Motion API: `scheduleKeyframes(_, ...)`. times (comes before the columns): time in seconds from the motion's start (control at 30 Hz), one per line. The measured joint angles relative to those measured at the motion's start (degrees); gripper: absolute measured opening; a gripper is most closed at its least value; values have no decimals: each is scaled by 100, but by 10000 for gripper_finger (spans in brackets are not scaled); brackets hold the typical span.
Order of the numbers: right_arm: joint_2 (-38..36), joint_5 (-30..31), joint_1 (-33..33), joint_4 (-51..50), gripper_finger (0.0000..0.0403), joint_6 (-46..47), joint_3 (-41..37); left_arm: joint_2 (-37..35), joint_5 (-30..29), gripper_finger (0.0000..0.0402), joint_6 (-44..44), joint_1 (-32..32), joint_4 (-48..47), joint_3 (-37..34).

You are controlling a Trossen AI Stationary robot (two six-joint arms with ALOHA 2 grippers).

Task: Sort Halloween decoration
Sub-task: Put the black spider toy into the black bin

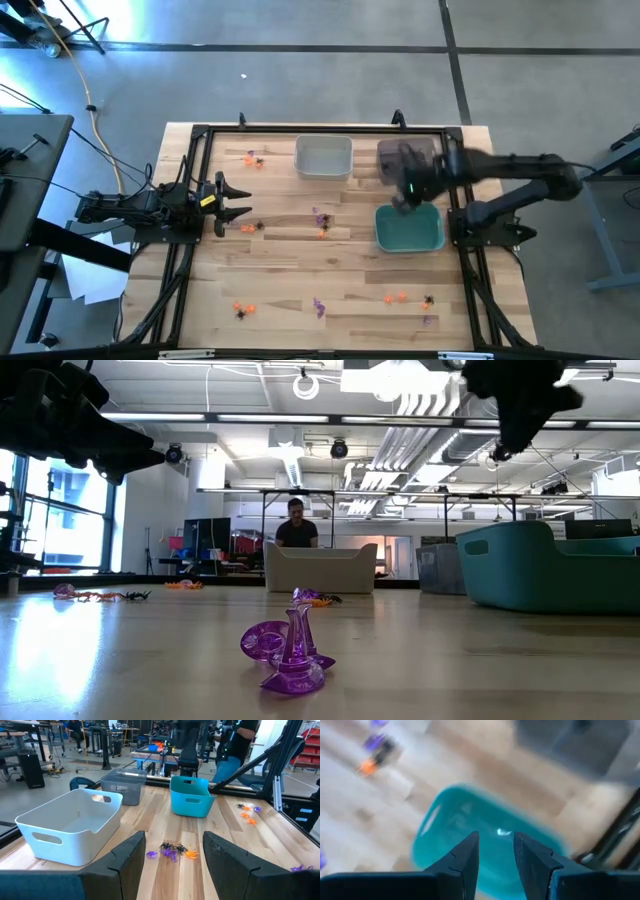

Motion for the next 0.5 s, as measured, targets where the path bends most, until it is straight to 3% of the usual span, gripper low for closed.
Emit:
scheduleKeyframes(0.27,628,402,2792,176,117,3290,0,-2,0,186,0,2,0,-2)
scheduleKeyframes(0.5,1786,156,4270,786,117,5599,0,-2,0,186,0,0,0,-2)
